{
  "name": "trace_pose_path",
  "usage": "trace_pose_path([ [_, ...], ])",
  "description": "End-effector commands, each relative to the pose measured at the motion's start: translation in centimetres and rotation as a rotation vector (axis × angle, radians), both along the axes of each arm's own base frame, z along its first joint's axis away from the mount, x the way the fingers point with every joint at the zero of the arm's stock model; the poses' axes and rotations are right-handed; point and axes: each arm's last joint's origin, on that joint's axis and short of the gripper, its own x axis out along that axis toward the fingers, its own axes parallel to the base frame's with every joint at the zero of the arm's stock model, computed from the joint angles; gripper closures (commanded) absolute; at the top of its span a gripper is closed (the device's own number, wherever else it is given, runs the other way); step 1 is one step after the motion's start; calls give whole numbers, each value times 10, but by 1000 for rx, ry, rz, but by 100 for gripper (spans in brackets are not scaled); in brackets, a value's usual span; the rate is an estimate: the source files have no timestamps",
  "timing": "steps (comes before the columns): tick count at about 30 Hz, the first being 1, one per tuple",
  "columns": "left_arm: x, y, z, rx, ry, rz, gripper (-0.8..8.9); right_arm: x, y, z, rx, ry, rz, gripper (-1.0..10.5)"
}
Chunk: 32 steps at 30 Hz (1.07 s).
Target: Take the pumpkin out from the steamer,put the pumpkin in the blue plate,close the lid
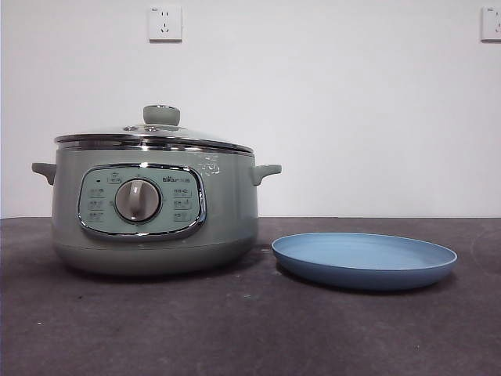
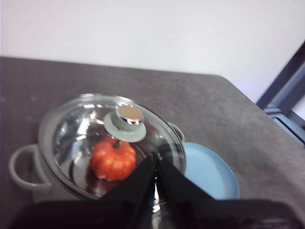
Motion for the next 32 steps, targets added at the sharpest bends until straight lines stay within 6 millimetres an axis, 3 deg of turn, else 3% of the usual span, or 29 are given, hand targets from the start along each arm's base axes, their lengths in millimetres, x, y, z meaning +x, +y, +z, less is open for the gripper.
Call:
trace_pose_path([
  [1,2,0,0,9,-3,-19,563,8,1,0,-11,18,11,490],
  [3,5,-1,-1,8,7,-20,491,12,2,-1,-11,38,16,471],
  [8,14,-4,-3,11,18,-33,489,14,3,-2,3,52,54,473],
  [11,26,-9,1,25,37,-28,382,15,5,-2,5,52,67,473],
  [14,41,-18,10,36,43,-61,374,14,6,-2,6,53,74,473],
  [22,100,-61,26,234,103,-93,376,13,10,-2,5,54,104,475],
  [32,171,-116,0,448,218,-83,376,11,17,-2,15,69,140,475],
])
